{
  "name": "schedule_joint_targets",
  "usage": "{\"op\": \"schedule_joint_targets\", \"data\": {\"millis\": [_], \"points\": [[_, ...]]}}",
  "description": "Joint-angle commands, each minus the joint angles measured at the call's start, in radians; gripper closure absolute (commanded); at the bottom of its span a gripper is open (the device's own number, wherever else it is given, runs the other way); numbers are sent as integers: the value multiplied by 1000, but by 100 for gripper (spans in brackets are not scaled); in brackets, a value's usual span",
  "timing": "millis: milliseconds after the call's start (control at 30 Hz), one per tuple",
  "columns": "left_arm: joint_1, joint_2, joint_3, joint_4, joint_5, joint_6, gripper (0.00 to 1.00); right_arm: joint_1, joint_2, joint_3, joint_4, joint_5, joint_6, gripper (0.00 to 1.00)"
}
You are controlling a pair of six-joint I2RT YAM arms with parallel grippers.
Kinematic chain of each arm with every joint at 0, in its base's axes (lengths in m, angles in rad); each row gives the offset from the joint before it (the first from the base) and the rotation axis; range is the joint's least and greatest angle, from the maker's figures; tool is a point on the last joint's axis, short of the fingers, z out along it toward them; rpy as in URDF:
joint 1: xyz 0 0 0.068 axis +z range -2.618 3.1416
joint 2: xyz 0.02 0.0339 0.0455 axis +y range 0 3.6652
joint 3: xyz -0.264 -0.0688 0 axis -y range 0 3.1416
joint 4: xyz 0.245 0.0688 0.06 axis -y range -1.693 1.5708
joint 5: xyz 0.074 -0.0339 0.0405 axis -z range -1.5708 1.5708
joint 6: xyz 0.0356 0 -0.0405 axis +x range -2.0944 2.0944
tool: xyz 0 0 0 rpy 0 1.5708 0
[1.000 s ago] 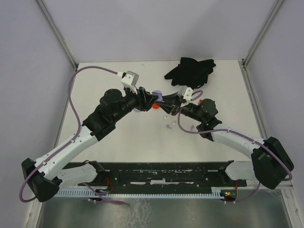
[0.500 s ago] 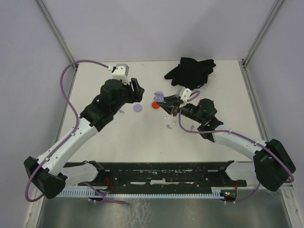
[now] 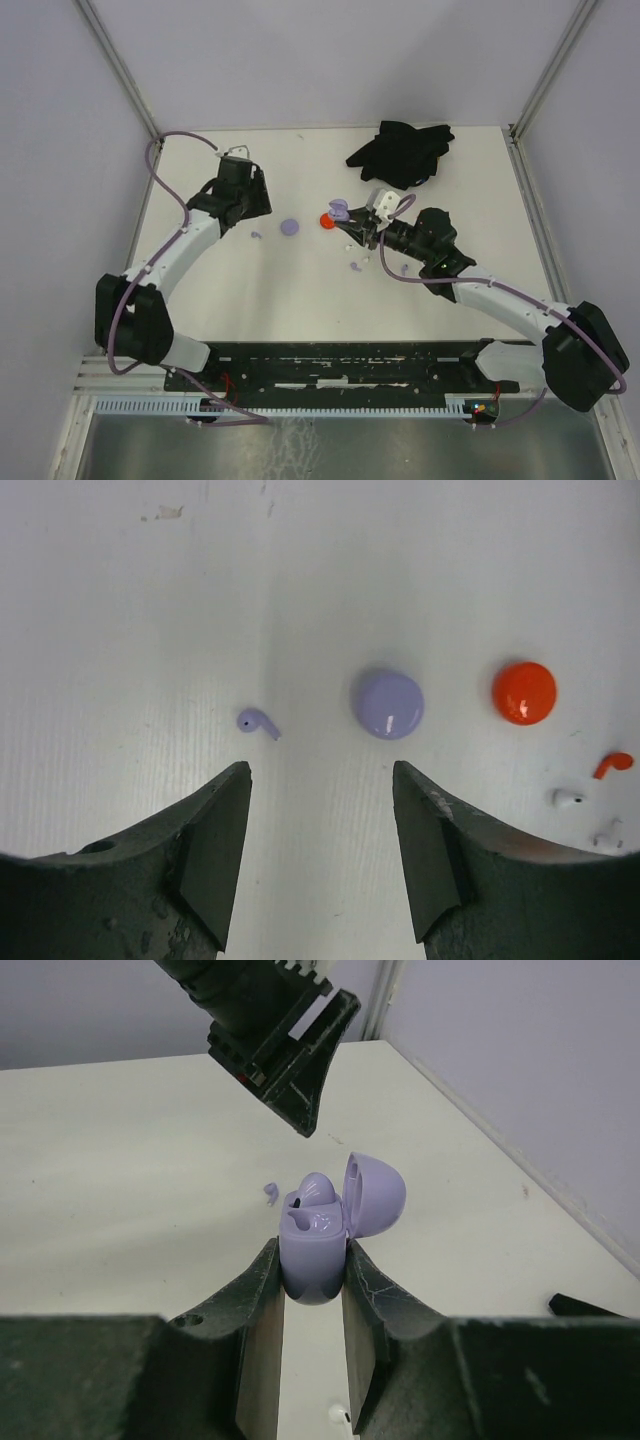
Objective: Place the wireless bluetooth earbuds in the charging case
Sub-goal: Pick up the earbud from the center of the board.
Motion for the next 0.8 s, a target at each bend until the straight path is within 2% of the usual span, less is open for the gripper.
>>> {"op": "schedule_joint_targets", "data": {"millis": [0, 167, 400, 767], "points": [[43, 100, 9, -11, 7, -33, 34, 3, -43, 2, -27, 11, -37, 98], [71, 212, 18, 3, -24, -40, 35, 2, -65, -6, -57, 9, -49, 98], [93, 353, 62, 22, -11, -34, 40, 3, -91, -24, -75, 14, -48, 98], [102, 457, 80, 47, -27, -14, 52, 2, -118, -40, -98, 20, -48, 98]]}}
